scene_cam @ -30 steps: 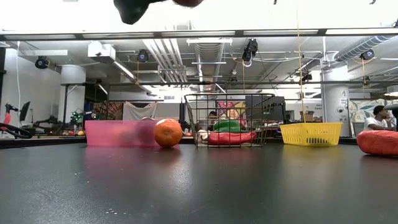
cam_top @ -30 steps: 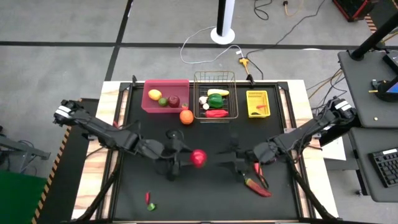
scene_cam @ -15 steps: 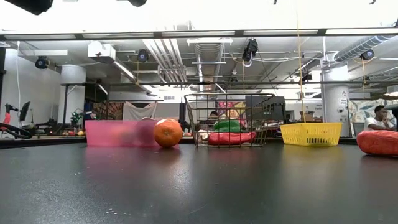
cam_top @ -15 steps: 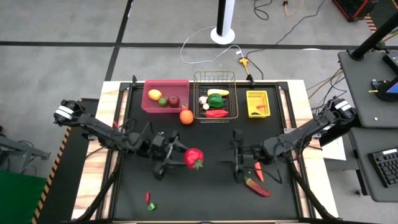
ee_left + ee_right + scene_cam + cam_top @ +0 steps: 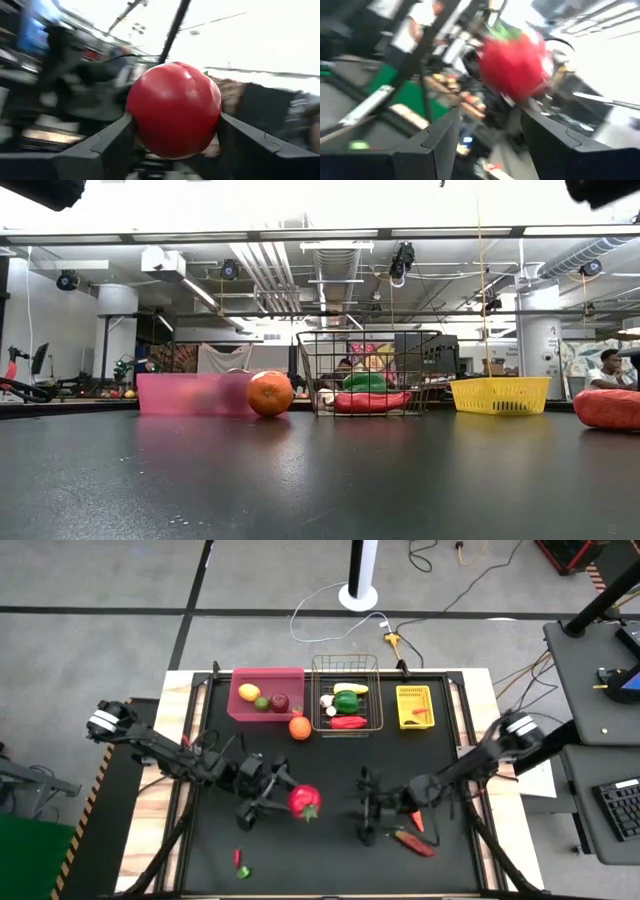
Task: Sort produce into baskets
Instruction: Put the red tomato into the red bin
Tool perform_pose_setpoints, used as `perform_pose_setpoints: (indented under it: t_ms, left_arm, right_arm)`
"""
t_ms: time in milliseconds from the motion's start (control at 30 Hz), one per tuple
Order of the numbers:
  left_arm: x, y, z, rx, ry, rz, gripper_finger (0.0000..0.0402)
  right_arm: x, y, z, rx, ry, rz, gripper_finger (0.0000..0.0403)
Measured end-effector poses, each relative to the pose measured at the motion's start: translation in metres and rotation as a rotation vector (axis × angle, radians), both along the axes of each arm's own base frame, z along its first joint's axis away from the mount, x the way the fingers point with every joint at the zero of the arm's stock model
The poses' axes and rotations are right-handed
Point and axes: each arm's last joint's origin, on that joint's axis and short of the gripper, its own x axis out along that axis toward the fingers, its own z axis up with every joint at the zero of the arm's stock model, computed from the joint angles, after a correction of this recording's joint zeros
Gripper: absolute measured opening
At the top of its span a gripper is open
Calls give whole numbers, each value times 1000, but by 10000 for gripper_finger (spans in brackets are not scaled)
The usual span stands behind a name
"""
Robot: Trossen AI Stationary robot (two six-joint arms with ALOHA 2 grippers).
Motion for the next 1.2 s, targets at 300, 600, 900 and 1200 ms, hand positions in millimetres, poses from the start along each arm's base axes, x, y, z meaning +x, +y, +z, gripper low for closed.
perform_pose_setpoints:
  t_ms: [300, 600, 900, 1200]
  left_arm:
    - [-6, -10, -10, -207, 127, -167, 247]
    - [-8, -9, -14, -209, 138, -159, 247]
    - [-6, -8, -17, -160, 146, -103, 247]
    - [-5, -7, -21, -131, 173, -56, 247]
  right_arm:
    - [11, 8, -16, 11, -156, -92, 203]
    - [30, 16, 3, 99, 41, -153, 255]
    - [41, 23, 16, 76, 123, -151, 327]
    - [41, 26, 22, 44, 103, -96, 349]
